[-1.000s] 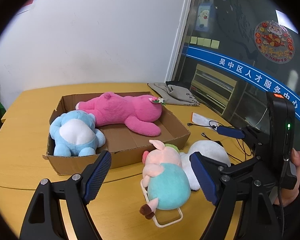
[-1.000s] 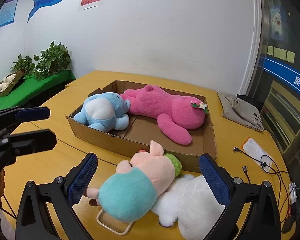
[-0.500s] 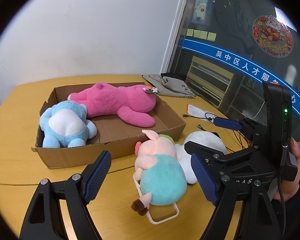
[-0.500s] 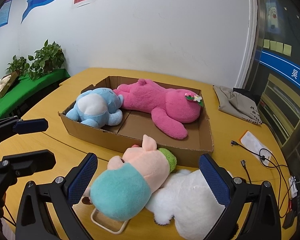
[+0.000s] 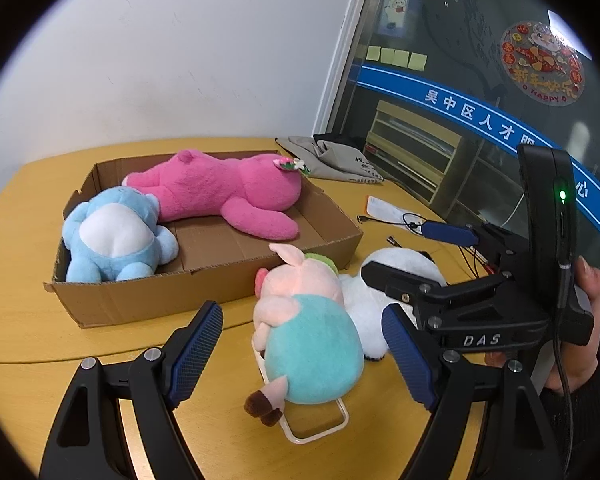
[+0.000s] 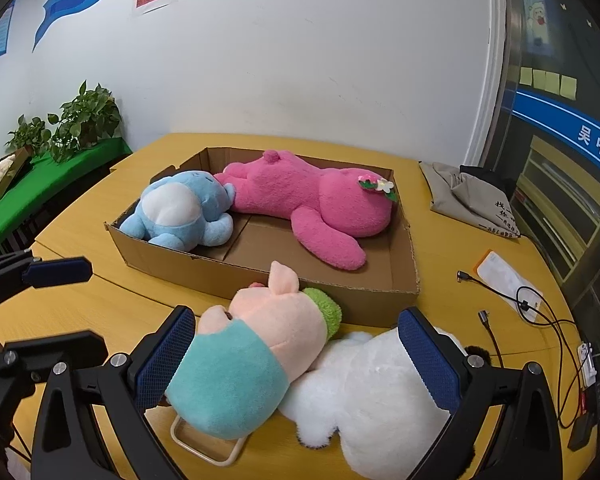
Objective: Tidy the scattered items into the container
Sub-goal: 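Withdraw both tools and move them toward the pink-and-teal pig plush, then close both tools on the pig plush's teal body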
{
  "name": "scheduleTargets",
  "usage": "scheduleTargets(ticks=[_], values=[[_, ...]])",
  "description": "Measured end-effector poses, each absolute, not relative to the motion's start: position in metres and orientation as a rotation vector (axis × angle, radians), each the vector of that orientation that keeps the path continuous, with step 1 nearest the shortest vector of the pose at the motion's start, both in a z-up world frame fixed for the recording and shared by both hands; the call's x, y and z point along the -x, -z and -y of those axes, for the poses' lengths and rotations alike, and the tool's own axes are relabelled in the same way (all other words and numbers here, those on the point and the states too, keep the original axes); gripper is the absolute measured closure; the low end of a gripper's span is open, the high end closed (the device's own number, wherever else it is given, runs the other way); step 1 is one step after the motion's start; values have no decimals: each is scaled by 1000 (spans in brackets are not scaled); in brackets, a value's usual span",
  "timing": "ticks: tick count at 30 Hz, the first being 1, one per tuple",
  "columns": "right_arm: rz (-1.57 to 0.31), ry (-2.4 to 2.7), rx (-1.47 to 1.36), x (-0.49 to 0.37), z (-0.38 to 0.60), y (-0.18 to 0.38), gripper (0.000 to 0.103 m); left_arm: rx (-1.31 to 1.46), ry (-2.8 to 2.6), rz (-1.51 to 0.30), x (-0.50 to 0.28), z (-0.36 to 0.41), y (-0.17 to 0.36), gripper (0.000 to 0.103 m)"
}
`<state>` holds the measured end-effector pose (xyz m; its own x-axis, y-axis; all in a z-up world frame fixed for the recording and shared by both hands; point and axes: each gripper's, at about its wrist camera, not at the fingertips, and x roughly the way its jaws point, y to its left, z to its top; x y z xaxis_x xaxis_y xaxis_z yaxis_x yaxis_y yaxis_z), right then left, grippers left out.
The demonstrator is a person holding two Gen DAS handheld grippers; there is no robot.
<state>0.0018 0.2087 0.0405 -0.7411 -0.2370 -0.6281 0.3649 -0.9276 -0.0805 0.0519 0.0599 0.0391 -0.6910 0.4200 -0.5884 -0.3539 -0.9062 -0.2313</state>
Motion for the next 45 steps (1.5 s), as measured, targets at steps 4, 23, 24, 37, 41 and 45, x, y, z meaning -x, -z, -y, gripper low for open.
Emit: scheduleTargets(ticks=[4, 23, 24, 37, 41, 45], values=[[-278, 2651, -929, 0, -212, -38, 0, 940, -2533, 139, -51, -65, -33, 21], [-120, 2567, -1016, 25, -218, -20, 0, 1085, -2437, 180, -34, -92, 19, 21], [-61, 2542, -1037, 29, -221, -17, 0, 1105, -2433, 187, -31, -94, 23, 21], [134, 2327, -1364, 95, -197, 47, 3, 1153, -2384, 310, -8, -88, 52, 21], [123, 2357, -1385, 98, -185, 51, 16, 1154, -2364, 337, -6, -83, 55, 21], [156, 2334, -1363, 98, -189, 51, 18, 1150, -2348, 351, -7, -76, 58, 21]])
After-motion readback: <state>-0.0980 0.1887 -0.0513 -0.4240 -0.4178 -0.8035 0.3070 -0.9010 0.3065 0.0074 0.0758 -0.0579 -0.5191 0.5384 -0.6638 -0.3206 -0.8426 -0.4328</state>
